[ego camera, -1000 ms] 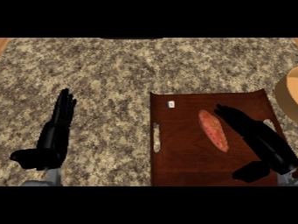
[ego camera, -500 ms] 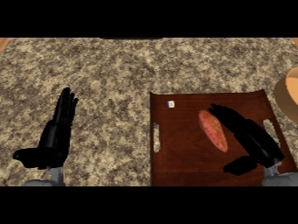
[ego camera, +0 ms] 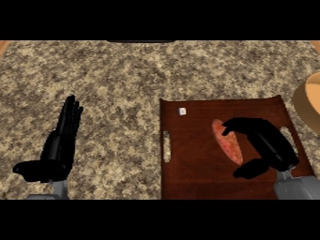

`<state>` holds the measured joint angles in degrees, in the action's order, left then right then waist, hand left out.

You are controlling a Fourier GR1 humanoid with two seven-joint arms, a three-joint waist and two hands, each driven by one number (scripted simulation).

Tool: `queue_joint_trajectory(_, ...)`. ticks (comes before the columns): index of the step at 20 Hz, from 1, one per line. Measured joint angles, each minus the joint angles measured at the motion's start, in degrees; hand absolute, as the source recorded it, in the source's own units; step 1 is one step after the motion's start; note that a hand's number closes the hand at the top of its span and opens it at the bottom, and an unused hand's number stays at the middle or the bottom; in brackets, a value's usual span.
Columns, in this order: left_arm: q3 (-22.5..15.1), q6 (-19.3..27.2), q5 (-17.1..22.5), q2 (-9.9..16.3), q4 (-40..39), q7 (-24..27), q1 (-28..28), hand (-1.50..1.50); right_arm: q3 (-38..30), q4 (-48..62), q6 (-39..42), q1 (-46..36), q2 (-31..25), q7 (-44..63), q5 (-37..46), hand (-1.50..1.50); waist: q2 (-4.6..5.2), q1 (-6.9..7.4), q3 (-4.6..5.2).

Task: Pick the sweet potato from the tray and place it in the pot

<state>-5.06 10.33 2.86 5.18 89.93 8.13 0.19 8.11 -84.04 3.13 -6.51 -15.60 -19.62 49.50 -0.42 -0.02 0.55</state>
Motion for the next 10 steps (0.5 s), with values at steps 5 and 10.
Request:
queue_joint_trajectory(5, 0.3, -0.1, -0.6, -0.2, 1.8, -2.5, -0.3, 0.00, -1.3, -0.2, -2.2, 0.8, 0.6, -2.8, 0.7, 1.50, -0.02, -0.06, -0.02)
queue_joint_trajectory(10, 0.5, -1.0, -0.6, -0.4, 1.3, -1.6, 0.3, 0.00, -1.5, -0.8, -0.2, -3.2, 2.8, 6.0, 4.4, 1.50, 0.24, 0.27, -0.32)
